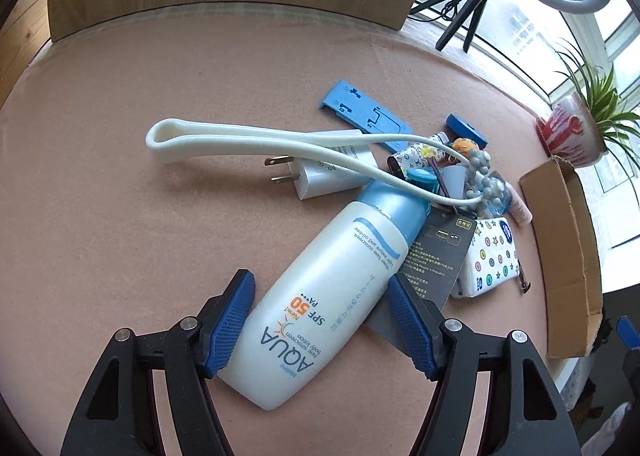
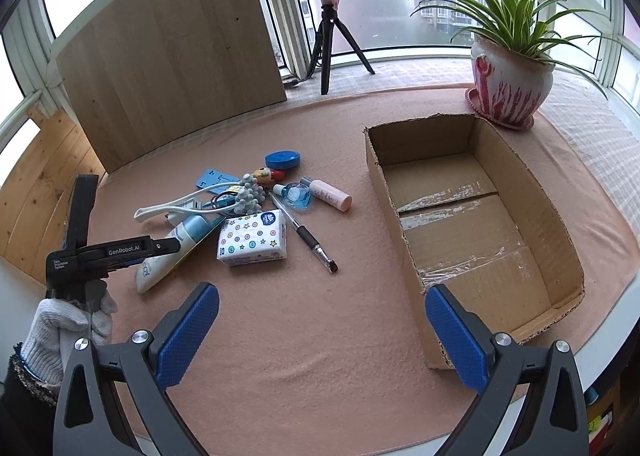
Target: Organize objects
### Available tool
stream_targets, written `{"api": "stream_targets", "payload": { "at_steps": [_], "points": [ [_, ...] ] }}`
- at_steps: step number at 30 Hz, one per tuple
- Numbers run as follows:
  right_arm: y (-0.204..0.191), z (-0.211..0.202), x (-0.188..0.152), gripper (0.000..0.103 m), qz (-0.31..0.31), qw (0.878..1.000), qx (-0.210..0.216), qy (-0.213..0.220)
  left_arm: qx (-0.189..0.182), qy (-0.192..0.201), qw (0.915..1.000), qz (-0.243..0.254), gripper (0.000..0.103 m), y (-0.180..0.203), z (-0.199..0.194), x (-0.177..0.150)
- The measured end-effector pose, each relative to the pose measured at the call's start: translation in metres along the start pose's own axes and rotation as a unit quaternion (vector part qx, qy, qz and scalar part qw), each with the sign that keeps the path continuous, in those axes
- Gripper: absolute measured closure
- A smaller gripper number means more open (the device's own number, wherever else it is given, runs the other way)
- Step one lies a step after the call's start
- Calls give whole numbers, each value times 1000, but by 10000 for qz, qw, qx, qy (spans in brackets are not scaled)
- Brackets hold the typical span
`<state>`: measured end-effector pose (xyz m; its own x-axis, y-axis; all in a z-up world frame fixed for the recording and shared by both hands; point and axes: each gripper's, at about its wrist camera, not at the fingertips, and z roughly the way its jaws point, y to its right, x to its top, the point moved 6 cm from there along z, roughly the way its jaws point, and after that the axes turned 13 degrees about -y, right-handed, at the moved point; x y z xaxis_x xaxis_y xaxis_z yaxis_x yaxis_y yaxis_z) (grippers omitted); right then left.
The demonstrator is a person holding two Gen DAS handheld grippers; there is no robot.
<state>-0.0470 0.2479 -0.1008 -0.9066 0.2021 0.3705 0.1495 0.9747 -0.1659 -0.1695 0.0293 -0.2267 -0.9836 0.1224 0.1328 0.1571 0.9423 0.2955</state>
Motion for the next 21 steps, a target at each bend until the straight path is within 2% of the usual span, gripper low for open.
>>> {"api": "stream_targets", "payload": {
  "at_steps": [8,13,18,21],
  "points": [
    [-11,6,3,1,-189,9997,115,-54,-298,-103,9994,119,57,21,2,-22],
    [-17,13,3,1,-263,9992,245,-157,-503,-4,9987,-13,58,33,3,-41],
    [-21,21,5,2,-255,9974,585,-336,-548,52,9983,-205,59,41,2,-67],
    [-25,29,6,2,-265,9954,793,-458,-448,69,9989,-156,58,47,-1,-88]
  ]
}}
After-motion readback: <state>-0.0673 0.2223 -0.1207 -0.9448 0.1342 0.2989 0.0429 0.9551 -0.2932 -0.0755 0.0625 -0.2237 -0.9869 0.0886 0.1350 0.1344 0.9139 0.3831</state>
